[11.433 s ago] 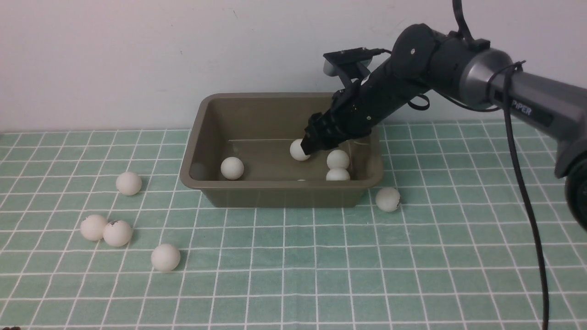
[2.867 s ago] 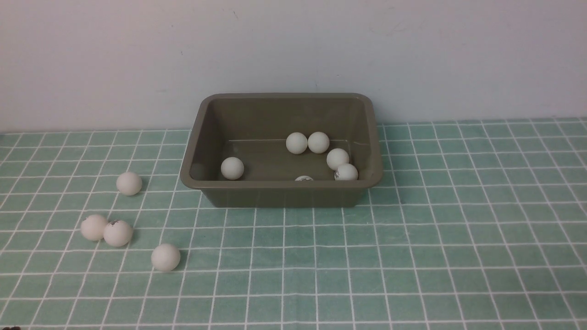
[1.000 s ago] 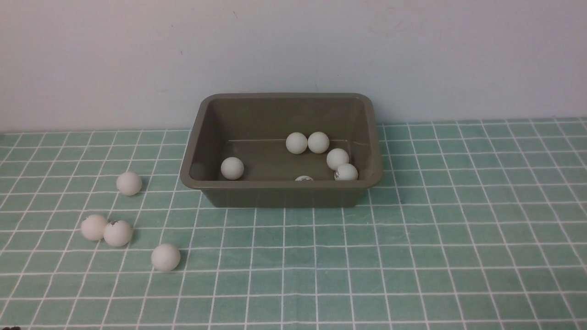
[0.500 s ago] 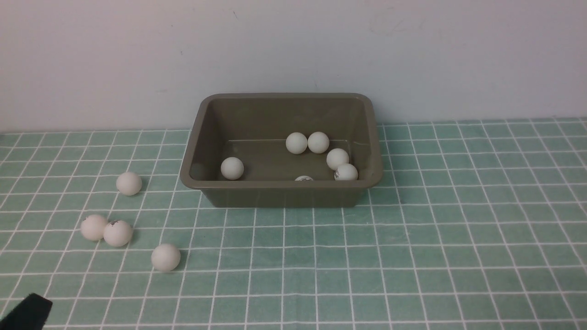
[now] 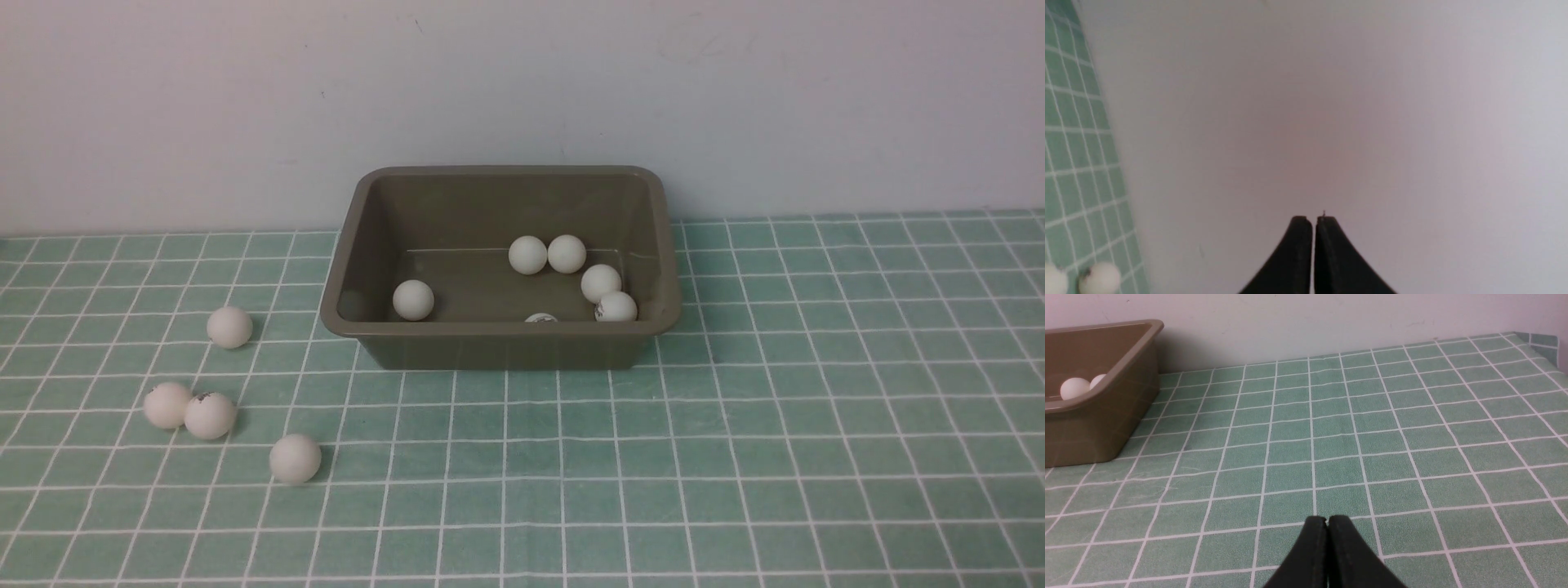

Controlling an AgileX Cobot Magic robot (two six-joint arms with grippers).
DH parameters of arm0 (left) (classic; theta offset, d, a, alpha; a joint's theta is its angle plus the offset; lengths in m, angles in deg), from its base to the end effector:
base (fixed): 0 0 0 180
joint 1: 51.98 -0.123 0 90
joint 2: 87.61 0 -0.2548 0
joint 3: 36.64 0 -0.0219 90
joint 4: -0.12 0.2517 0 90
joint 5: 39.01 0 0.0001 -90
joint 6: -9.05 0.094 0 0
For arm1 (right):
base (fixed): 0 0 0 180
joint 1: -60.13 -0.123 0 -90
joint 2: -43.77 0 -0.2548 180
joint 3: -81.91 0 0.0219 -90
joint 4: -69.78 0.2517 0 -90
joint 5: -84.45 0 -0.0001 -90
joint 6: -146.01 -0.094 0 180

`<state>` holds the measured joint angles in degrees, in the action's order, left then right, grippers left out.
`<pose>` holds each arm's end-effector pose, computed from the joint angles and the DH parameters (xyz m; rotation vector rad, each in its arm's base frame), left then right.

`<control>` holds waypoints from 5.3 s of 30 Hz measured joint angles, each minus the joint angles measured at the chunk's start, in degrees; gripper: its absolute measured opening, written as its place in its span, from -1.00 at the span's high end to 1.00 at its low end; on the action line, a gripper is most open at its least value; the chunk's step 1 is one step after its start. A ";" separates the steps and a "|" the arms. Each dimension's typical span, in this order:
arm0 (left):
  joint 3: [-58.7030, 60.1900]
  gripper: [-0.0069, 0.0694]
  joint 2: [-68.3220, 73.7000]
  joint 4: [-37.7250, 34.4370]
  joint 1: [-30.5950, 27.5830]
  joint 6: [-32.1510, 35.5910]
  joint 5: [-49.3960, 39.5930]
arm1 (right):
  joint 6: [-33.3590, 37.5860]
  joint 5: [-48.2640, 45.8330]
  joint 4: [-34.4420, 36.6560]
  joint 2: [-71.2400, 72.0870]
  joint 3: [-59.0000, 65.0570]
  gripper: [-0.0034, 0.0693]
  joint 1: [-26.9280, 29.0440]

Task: Put the table tennis balls in the box on the green coffee tablecloth.
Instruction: 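Reach for and grasp a ping pong ball on the table beside the basket, then drop the ball into the bin, then reach for and grasp a ping pong ball on the table beside the basket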

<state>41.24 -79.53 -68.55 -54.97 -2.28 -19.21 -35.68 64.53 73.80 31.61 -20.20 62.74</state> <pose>0.0830 0.0340 0.2161 -1.1345 0.8832 -0.8802 0.0910 -0.0019 0.1662 0.1192 1.9151 0.0565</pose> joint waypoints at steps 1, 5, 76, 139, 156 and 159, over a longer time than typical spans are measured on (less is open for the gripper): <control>0.00 0.83 0.00 -0.30 0.00 0.00 2.83 | 0.00 0.00 0.00 0.00 0.00 0.93 0.00; -1.83 0.83 0.00 10.40 0.00 4.26 7.31 | 0.00 0.00 0.00 0.00 0.00 0.93 0.00; -105.95 -0.53 128.22 67.95 0.11 20.93 -79.34 | 0.00 -0.01 -0.05 0.00 0.00 0.93 0.00; -133.46 -0.74 136.28 58.29 19.34 28.50 -90.17 | 0.00 -0.06 -0.05 0.00 0.00 0.93 0.00; -117.58 -0.49 110.20 65.63 10.17 23.23 -91.36 | 0.00 -0.06 -0.19 0.00 0.00 0.93 0.00; -107.89 -0.49 105.82 66.89 7.82 23.23 -91.41 | 0.00 -0.06 -0.19 0.00 0.00 0.93 0.00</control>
<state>-66.65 26.29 -1.66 -47.15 20.95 -110.62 -35.68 64.47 73.61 31.61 -20.20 62.74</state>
